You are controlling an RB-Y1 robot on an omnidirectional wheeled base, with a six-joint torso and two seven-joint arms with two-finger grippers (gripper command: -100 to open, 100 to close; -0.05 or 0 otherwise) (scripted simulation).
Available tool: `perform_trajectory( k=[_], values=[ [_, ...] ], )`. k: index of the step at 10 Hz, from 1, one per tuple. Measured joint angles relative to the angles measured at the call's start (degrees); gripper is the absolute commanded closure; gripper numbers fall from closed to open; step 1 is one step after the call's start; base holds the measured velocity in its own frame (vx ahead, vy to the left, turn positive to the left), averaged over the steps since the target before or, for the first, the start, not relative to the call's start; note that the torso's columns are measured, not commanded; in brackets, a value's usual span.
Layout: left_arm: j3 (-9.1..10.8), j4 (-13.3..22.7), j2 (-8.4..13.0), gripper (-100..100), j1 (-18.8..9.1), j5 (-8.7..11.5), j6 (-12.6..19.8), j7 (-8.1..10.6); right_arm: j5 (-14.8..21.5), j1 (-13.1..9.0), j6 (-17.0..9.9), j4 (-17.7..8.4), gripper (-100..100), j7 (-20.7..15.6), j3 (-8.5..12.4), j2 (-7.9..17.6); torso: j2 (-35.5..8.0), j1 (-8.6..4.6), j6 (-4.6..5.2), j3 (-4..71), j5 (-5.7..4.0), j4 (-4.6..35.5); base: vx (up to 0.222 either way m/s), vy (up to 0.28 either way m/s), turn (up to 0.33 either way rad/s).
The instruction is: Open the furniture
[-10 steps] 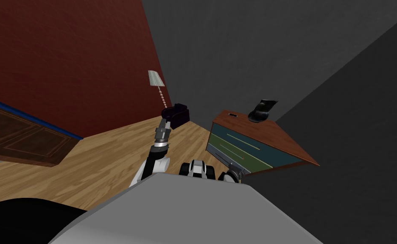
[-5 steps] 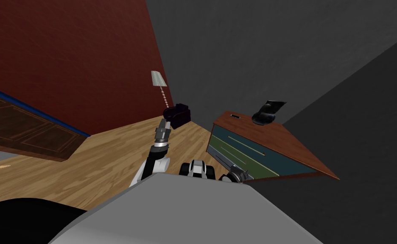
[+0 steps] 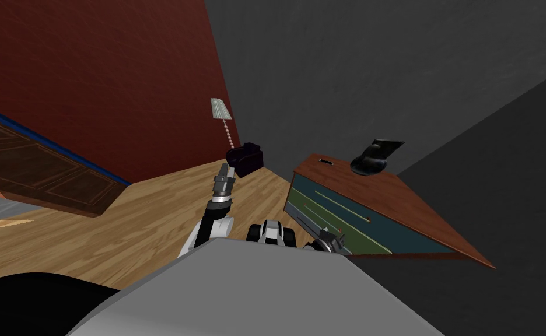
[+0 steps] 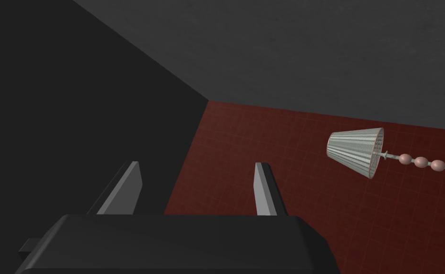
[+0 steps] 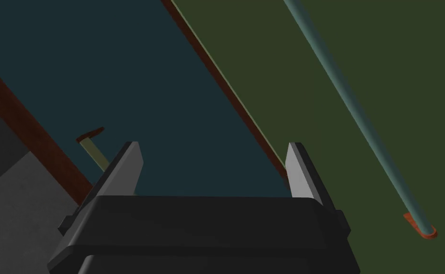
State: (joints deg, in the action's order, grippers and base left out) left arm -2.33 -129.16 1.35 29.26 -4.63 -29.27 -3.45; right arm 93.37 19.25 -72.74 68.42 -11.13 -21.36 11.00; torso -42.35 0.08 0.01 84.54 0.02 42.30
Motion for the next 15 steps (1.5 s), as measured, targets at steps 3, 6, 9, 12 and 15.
perform_trajectory(
  k=[3,6,9,12,15],
  values=[
    [0.00,0.0,0.0,0,0.0,0.0,0.0,0.00,4.7,-0.7,-4.8,-3.6,-100,-0.6,-1.1,-0.2,0.1,-0.14,-0.01,0.0,-0.04,0.0,0.048,-0.045,0.054],
    [0.00,0.0,0.0,0,0.0,0.0,0.0,0.00,9.3,-1.6,-9.9,-6.9,-100,-1.1,-1.9,-0.3,0.1,-0.08,0.00,0.0,-0.02,0.0,0.053,-0.054,0.048],
    [0.00,0.0,0.0,0,0.0,0.0,0.0,0.00,14.0,-2.0,-14.7,-9.3,-100,-2.3,-2.9,-0.2,0.0,-0.07,-0.01,0.0,-0.01,0.0,0.035,-0.042,0.031],
    [0.00,0.0,0.0,0,0.0,0.0,0.0,0.00,17.8,-2.7,-18.9,-11.9,-100,-2.9,-3.6,-0.4,0.1,-0.07,-0.01,0.0,-0.02,0.0,0.034,-0.044,0.025],
    [0.00,0.0,0.0,0,0.0,0.0,0.0,0.00,21.5,-3.5,-22.9,-14.5,-100,-3.6,-4.3,-0.5,0.1,-0.07,-0.01,0.0,-0.02,0.0,0.039,-0.044,0.019]
  ],
)
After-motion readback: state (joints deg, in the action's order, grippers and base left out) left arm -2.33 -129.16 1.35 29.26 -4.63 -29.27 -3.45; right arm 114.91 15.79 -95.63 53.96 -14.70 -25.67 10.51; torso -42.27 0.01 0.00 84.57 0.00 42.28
